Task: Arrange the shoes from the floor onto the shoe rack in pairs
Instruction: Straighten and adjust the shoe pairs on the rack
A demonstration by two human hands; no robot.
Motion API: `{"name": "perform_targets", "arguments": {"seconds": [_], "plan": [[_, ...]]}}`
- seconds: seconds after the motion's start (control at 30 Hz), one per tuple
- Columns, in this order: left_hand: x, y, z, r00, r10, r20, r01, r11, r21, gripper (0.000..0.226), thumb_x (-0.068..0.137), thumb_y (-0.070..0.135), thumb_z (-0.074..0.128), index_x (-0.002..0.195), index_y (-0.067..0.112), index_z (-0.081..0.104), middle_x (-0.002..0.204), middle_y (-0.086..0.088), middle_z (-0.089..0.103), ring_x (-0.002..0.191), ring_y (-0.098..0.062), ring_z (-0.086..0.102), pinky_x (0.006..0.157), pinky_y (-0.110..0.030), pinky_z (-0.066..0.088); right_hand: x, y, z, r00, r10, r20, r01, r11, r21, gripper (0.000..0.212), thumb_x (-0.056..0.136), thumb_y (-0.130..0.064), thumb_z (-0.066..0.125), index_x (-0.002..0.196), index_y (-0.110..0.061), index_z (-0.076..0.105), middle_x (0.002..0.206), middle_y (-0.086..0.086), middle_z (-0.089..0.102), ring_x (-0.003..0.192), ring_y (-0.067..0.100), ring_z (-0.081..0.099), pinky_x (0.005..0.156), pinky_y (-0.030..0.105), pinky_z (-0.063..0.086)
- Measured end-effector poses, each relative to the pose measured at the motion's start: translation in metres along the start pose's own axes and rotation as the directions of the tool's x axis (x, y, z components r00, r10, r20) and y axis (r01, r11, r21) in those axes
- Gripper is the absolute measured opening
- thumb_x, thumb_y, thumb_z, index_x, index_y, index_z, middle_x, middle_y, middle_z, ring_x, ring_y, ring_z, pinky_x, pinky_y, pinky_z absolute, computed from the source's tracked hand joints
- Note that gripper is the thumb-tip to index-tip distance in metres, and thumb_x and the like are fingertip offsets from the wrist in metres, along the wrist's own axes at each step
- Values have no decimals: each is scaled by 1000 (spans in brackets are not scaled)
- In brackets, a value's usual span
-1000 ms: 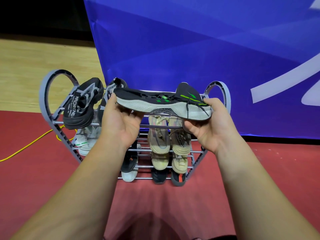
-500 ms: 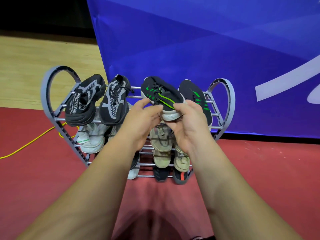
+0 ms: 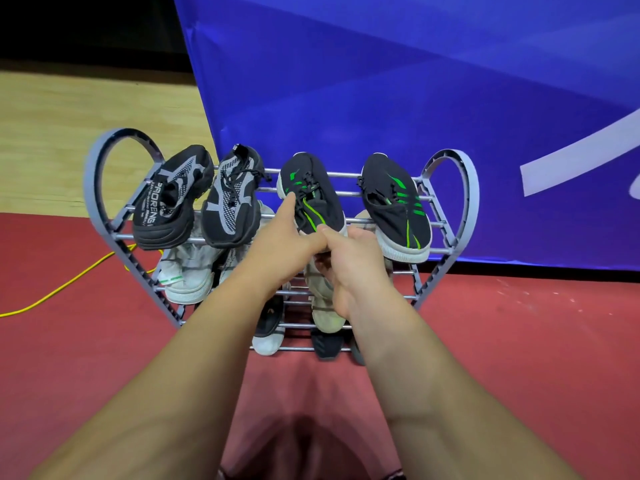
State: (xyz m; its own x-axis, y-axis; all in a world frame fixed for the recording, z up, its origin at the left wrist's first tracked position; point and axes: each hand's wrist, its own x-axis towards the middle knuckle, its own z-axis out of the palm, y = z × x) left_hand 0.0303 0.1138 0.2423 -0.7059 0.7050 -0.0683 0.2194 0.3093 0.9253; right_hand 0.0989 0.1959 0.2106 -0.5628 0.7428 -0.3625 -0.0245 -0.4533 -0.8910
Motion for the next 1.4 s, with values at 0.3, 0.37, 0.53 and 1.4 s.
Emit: {"name": "perform_targets", "arguments": {"seconds": [0.3,0.37,0.53,1.4], "plan": [[9,-12,2,999,45,-8,-41,959,281,86,68,46,81,142,25,41,126,8,63,111,-11,62,91,-23,46,-16,-50,-26,992,-73,107,129,603,-787,28,87,-37,64,94,-9,68,78,10,69,72,34,72,76,50,64],[13,-16,4,994,96,-52,-75,946,315,73,59,56,83,121,33,50,115,15,66,106,-9,64,94,-35,52,-15,-65,-38,916,-385,109,263,374,-889,24,86,-32,56,85,-12,69,77,9,71,78,35,68,67,43,58],[10,-17,5,993,36,-116,-6,968,250,78,58,50,90,120,34,45,113,19,66,102,-6,65,85,-30,49,-1,-76,-86,721,-693,-19,311,349,-884,61,88,-43,66,140,-16,49,135,8,54,125,30,44,104,41,38],[22,-10,37,998,2,-57,14,964,267,77,63,52,84,128,33,47,113,18,65,105,-16,64,93,-39,51,16,-48,-106,902,-432,-11,232,505,-831,94,56,-58,73,138,-23,41,123,-5,65,112,21,63,90,45,56]]}}
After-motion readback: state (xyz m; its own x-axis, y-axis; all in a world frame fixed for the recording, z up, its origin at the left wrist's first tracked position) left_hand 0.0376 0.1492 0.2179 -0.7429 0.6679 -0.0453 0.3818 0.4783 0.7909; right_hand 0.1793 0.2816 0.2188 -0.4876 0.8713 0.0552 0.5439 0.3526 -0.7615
